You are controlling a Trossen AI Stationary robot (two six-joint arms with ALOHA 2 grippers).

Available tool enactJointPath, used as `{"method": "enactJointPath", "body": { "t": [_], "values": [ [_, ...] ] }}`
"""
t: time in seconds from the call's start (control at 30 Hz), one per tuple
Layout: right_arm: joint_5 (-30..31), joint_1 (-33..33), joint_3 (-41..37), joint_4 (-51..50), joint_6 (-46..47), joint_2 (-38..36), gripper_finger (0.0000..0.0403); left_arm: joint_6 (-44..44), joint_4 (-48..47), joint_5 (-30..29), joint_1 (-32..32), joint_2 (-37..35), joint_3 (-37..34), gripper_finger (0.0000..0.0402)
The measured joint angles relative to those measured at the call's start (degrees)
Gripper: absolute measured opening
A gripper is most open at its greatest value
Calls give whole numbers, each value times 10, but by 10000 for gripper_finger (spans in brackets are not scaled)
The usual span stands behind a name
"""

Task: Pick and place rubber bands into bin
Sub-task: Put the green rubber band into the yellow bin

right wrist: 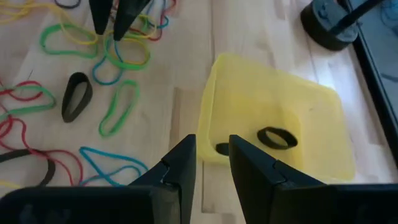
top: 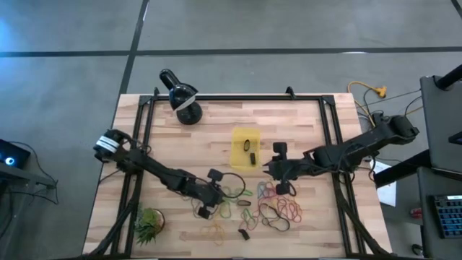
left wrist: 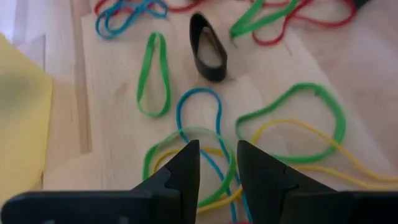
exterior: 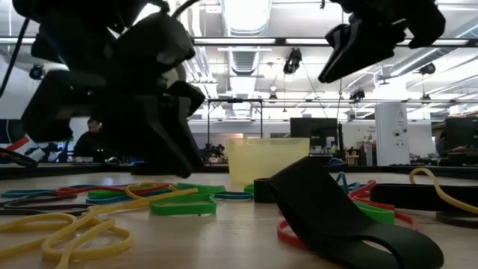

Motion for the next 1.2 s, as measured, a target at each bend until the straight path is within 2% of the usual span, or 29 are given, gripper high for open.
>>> {"method": "enactJointPath", "body": {
  "t": [0.37,0.63,0.9,1.2],
  "values": [
    [0,1,-12,0,20,-1,91,-20,0,11,9,24,1,83],
    [0,1,-12,-1,22,-1,80,-20,-15,8,11,23,0,6],
    [0,1,-14,0,34,-1,68,-20,-19,8,11,13,2,1],
    [0,1,-26,-1,53,0,74,-15,-16,6,10,-59,-1,0]
  ]
}}
